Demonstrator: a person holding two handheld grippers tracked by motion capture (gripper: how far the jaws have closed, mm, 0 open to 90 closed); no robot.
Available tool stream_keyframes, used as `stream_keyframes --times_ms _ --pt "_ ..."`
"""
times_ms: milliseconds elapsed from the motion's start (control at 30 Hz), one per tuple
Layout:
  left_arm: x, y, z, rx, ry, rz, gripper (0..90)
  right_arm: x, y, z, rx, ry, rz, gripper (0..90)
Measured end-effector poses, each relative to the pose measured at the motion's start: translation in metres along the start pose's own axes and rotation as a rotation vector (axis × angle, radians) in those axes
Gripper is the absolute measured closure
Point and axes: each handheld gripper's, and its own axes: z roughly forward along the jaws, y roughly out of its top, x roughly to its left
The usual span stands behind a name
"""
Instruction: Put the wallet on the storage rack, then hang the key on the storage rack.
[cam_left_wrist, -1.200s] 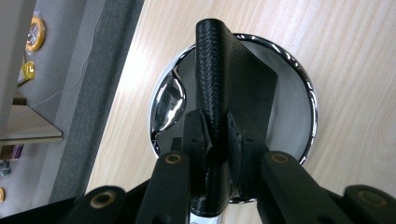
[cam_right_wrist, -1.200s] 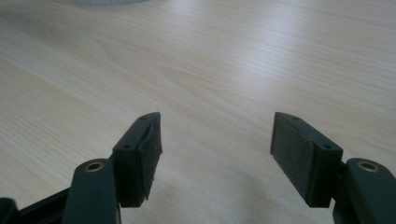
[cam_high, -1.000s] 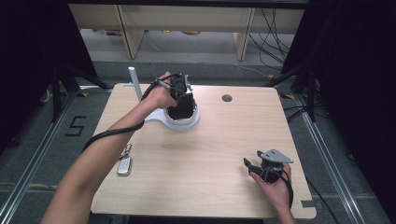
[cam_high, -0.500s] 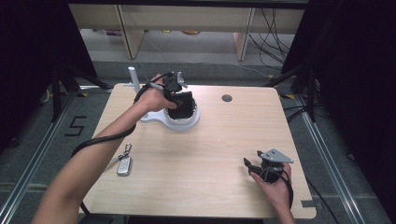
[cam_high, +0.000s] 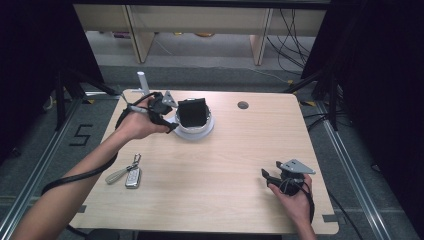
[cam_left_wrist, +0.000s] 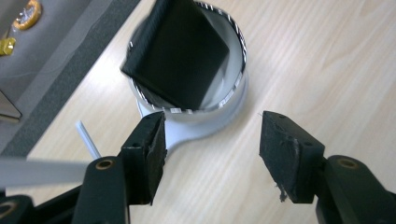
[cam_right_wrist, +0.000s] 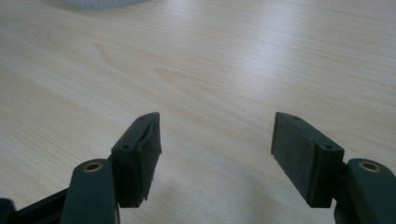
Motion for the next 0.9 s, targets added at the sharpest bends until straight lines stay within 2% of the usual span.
stream_keyframes --times_ms 67,267,400,433,467,533,667,733,833,900 --pt "-0.003 -0.010 -0.002 -0.013 0.005 -0.026 40.5 0.000 0.000 0.000 -0.001 -0.001 -0.002 34.0" --pt "-0.016 -0.039 -0.011 -0.012 0.008 -0.055 40.1 0.000 0.000 0.000 0.000 0.000 -0.011 33.7" --pt "-0.015 -0.055 -0.019 -0.020 -0.001 -0.113 39.9 0.000 0.000 0.000 0.002 -0.004 -0.009 33.7" --pt "-0.014 -0.058 -0.020 -0.020 0.004 -0.116 40.0 0.004 0.000 -0.002 0.021 -0.004 0.054 33.7" --pt "-0.012 -0.062 -0.021 -0.015 0.006 -0.128 40.0 -0.001 0.000 0.000 -0.004 0.001 0.006 33.7" --pt "-0.010 -0.067 -0.022 -0.011 0.013 -0.138 39.9 -0.002 0.000 -0.001 0.000 0.006 0.024 33.7" --pt "-0.009 -0.078 -0.024 -0.005 0.011 -0.168 39.3 -0.001 0.000 0.000 -0.001 0.004 0.024 33.6" --pt "-0.010 -0.083 -0.025 -0.003 0.007 -0.187 37.9 0.000 0.000 0.000 -0.002 -0.005 0.002 33.6" --pt "-0.011 -0.095 -0.028 -0.010 0.010 -0.230 37.2 0.000 0.000 0.000 0.005 0.000 0.019 33.6" --pt "-0.011 -0.097 -0.028 -0.014 0.013 -0.234 37.0 -0.001 0.000 0.000 0.001 -0.006 0.012 33.6"
